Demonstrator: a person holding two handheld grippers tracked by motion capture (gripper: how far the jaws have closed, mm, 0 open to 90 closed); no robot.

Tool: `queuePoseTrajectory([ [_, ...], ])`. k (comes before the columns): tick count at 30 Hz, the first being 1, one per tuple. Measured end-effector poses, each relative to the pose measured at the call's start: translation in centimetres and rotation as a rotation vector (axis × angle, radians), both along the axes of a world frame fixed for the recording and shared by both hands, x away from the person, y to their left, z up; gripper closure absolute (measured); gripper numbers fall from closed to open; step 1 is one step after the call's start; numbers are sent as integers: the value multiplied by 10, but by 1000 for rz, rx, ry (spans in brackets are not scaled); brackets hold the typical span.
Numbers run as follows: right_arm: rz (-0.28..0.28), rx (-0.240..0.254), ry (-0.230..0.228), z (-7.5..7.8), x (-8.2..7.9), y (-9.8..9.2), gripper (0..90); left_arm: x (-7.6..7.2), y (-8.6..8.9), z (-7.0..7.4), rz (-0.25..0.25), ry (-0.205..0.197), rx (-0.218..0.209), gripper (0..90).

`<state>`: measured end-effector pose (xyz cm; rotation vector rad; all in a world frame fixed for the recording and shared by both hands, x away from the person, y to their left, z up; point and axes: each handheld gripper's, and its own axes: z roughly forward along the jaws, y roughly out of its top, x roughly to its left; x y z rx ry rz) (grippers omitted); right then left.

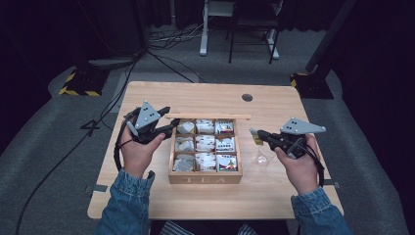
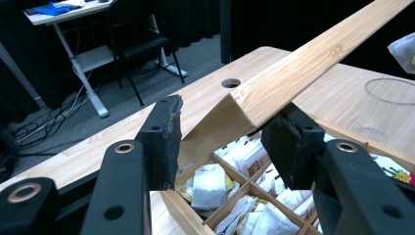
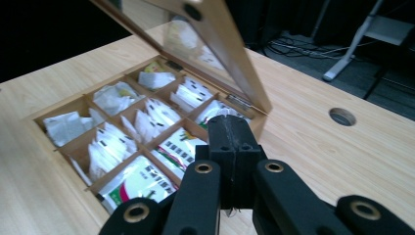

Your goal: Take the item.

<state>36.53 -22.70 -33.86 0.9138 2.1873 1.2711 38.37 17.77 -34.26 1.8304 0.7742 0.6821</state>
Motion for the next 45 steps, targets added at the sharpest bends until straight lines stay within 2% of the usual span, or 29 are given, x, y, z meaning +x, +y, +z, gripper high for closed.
queuePoseTrajectory([
  [18,-119,15,14,-14,12,-35,900,0,0,0,0,0,-1,502],
  [24,-143,18,-4,-26,13,-41,900,0,-1,0,-3,0,-1,502],
  [45,-157,22,26,-55,15,-45,900,0,-1,0,-4,-1,1,502],
])
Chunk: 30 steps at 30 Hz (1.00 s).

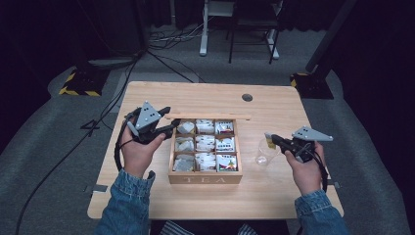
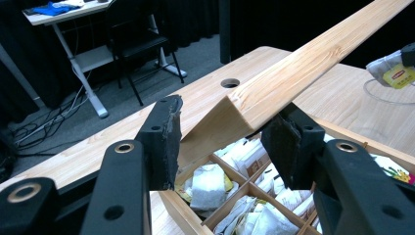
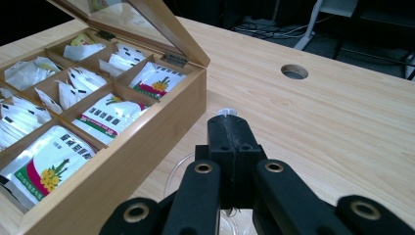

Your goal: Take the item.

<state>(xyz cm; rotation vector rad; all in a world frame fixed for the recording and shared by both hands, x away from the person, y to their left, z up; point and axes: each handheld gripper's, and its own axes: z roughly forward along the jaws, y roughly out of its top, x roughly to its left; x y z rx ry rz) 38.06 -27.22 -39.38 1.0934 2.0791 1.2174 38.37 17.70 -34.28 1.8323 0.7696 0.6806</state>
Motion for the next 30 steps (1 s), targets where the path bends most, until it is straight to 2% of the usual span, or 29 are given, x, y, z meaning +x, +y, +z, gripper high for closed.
queuePoseTrajectory([
  [2,2,0,10,-3,1,0,892,0,0,0,0,-1,1,502],
  [7,-24,-3,13,-9,1,-2,772,0,0,0,0,-1,1,501],
  [15,-45,-11,9,-5,-2,-9,698,-1,0,0,2,-1,5,500],
  [22,-67,-10,21,-2,-4,-20,557,0,0,0,-2,2,4,500],
  [30,-105,-18,46,-4,-10,-36,517,1,-1,1,-3,5,1,496],
])
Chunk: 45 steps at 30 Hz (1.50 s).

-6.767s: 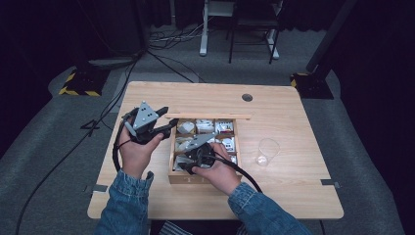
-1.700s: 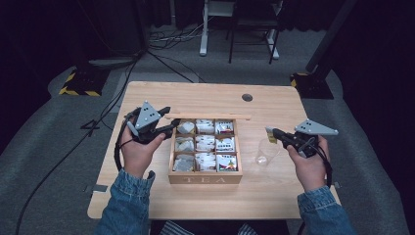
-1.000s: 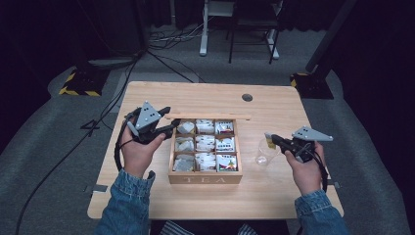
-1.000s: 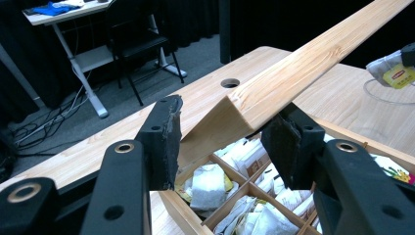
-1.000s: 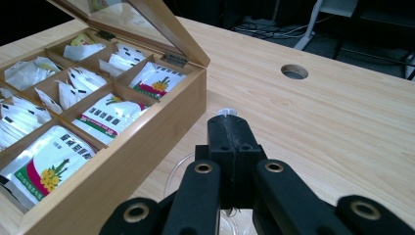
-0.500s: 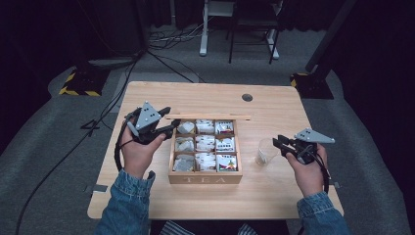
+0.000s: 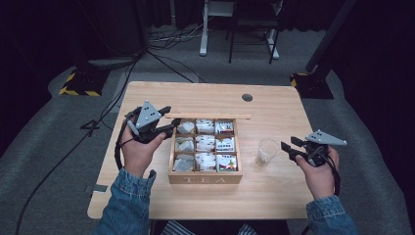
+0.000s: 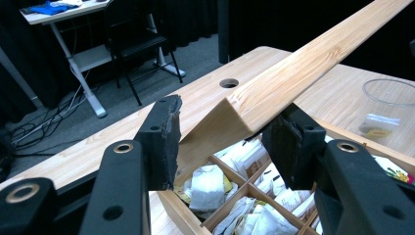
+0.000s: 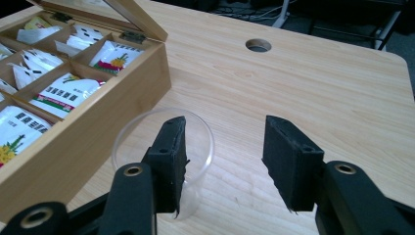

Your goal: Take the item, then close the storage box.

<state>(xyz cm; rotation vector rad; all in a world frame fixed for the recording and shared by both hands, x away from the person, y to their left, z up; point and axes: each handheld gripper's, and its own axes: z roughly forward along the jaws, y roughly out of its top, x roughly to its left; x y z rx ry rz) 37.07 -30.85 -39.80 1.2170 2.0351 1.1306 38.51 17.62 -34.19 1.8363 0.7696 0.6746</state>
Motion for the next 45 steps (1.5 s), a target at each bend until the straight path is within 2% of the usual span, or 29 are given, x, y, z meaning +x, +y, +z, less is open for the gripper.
queuePoseTrajectory([
  [10,-21,-1,55,-11,-6,-18,490,-3,-1,-1,3,2,16,495],
  [12,-30,5,80,-22,-8,-23,461,-4,-1,-2,3,4,21,494],
  [16,-23,-17,131,-39,-8,-29,415,-5,-1,-3,-2,8,29,491],
  [21,-21,-16,159,-58,-7,-39,370,-6,-2,-4,0,12,35,491],
  [27,-36,-16,189,-76,-9,-45,360,-7,-3,-4,3,10,44,490],
  [34,-40,-42,229,-96,-8,-48,359,-11,-4,-7,5,16,64,485],
  [37,-34,-67,194,-98,-8,-46,357,-11,-4,-8,7,17,66,485],
  [39,-26,-80,196,-100,-8,-45,340,-12,-5,-8,9,17,69,485],
  [43,-21,-63,177,-102,-7,-47,329,-12,-5,-8,7,21,75,485],
  [45,-18,-71,153,-105,-7,-47,308,-12,-5,-8,9,20,78,485],
])
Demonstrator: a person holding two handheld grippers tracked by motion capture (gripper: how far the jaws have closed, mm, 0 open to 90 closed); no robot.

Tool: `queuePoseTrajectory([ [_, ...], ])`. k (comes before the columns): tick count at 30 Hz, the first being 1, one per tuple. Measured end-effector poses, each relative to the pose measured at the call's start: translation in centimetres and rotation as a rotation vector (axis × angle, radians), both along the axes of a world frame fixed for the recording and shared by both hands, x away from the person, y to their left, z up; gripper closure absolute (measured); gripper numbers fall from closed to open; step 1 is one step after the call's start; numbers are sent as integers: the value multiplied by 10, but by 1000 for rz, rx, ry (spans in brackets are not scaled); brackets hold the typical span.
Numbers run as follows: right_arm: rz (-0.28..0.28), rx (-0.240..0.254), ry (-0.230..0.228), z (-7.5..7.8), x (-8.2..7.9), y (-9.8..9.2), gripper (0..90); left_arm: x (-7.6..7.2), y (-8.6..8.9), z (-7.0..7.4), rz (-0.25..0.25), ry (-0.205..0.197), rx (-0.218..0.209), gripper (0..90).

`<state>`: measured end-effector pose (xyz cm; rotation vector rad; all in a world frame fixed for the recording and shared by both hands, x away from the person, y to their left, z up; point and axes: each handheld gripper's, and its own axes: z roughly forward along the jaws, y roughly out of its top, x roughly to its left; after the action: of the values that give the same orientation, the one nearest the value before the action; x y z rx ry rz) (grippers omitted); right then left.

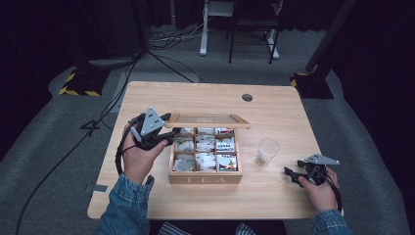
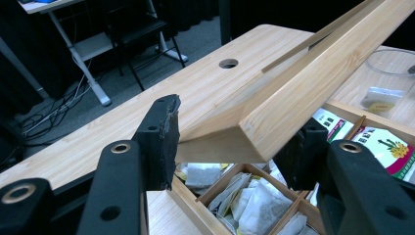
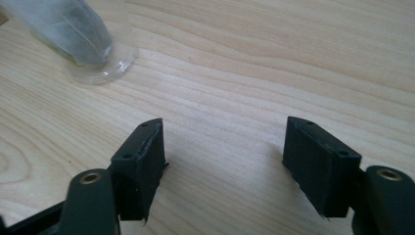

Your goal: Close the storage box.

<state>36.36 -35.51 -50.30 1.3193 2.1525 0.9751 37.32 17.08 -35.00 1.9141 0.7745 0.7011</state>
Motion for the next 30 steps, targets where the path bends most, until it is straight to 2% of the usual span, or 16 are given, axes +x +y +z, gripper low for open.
queuePoseTrajectory([
  [19,11,-1,-3,0,0,0,302,-4,-2,-2,2,11,31,475],
  [30,11,-2,-3,0,0,0,302,-12,-4,-7,-11,28,88,449],
])
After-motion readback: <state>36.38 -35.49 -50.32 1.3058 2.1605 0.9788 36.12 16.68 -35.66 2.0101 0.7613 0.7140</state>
